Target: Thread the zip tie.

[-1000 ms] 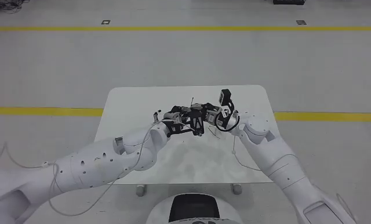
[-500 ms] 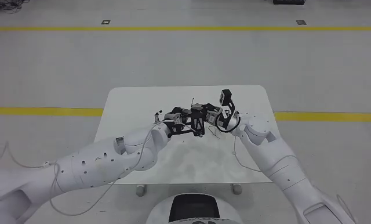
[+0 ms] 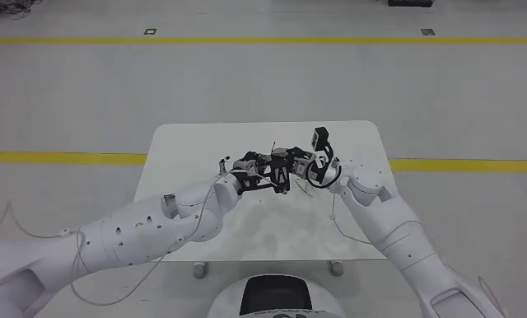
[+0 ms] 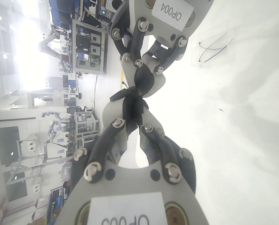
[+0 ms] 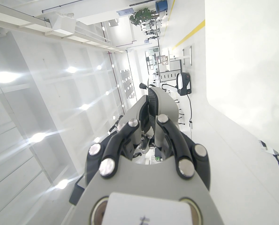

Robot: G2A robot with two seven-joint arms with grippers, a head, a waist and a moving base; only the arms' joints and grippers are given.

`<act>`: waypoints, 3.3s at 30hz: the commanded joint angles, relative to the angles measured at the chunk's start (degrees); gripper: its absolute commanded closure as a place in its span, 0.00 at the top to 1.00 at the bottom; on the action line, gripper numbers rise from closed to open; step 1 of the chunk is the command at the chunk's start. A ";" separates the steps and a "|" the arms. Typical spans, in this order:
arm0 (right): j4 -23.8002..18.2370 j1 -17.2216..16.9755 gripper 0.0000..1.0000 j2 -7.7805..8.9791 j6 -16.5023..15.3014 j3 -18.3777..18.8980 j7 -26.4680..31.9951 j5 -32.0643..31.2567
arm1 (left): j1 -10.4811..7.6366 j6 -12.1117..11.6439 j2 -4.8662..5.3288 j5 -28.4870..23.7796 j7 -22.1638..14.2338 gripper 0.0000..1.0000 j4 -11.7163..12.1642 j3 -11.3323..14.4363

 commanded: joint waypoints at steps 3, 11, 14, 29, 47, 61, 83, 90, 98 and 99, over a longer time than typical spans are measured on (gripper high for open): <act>0.10 -0.06 1.00 -0.04 0.33 0.23 0.01 -0.01 | 0.69 1.73 0.37 0.00 0.59 0.00 0.36 0.00; 0.43 -0.96 1.00 0.40 1.12 2.33 0.30 -0.40 | 3.84 1.88 1.43 -7.00 3.17 0.00 1.12 -3.72; -0.18 -1.62 1.00 0.69 1.86 3.19 0.66 -0.98 | 5.19 0.96 2.13 -12.61 4.85 0.00 1.72 -6.16; -0.23 -1.66 1.00 0.72 1.91 3.27 0.75 -1.06 | 7.34 -2.45 2.83 -25.56 8.63 0.00 4.12 -9.47; 3.28 -2.56 1.00 3.72 -8.38 9.18 11.97 -16.03 | 11.14 -7.48 0.91 -69.84 1.06 0.00 15.18 -17.65; 5.30 -2.13 1.00 3.81 -11.63 8.84 17.70 -14.20 | 12.62 -4.14 0.09 -77.62 2.43 0.00 18.72 -19.10; 14.07 0.63 1.00 3.24 -24.08 6.98 25.15 -11.63 | 16.98 -9.48 -3.33 -115.34 -2.74 0.00 29.31 -23.27; 14.35 0.77 1.00 3.16 -24.08 6.74 25.67 -11.45 | 17.01 -9.36 -3.43 -115.32 -2.79 0.00 29.47 -23.26; 9.99 -0.72 1.00 3.18 -24.08 7.57 25.44 -11.55 | 19.31 -9.28 -4.22 -119.75 0.33 0.00 30.05 -23.30; 9.15 -1.02 1.00 3.22 -24.08 8.11 27.56 -10.98 | 19.82 -10.12 -4.43 -121.78 0.16 0.00 30.23 -23.42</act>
